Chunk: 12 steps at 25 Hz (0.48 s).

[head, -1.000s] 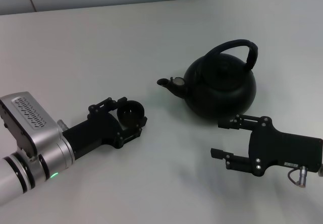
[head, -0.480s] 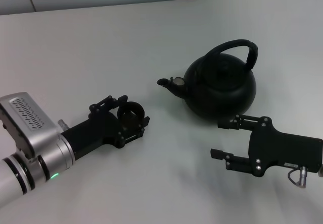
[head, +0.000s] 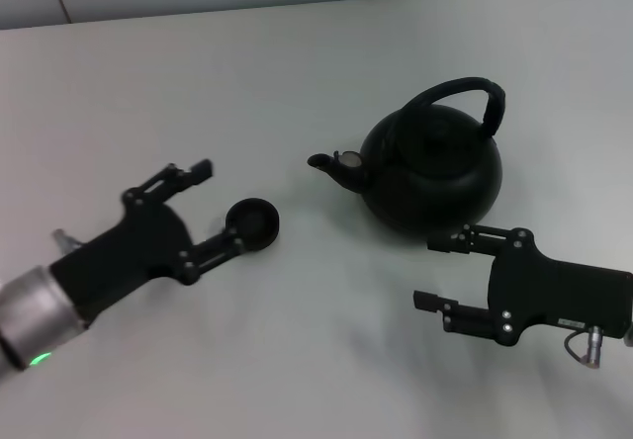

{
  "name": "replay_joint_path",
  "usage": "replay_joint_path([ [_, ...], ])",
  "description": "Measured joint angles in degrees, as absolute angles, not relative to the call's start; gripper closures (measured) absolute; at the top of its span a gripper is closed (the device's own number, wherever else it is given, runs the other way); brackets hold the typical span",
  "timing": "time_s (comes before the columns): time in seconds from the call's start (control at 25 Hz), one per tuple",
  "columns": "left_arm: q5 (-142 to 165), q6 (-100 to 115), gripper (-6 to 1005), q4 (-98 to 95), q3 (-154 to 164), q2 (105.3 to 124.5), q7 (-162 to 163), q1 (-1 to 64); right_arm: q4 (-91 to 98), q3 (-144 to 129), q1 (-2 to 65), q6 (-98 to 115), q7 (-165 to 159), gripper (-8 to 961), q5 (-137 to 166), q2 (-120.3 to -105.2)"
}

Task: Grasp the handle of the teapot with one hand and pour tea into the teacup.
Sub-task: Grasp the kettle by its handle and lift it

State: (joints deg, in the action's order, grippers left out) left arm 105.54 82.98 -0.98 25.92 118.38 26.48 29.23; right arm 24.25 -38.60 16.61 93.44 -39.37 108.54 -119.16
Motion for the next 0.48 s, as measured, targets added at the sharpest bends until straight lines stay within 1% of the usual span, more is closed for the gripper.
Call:
replay_joint_path([
  [0.4, 105.65, 99.04, 229, -15.49, 28.82, 117.88, 40.63, 19.81, 24.26, -37.49, 16.91, 93.1, -39.52, 301, 108.54, -119.16],
  [0.48, 105.65, 101.02, 229, -17.68, 29.66, 117.38, 42.76, 17.89, 24.26, -37.29, 17.01, 93.08, -39.58, 301, 108.54, -119.16],
])
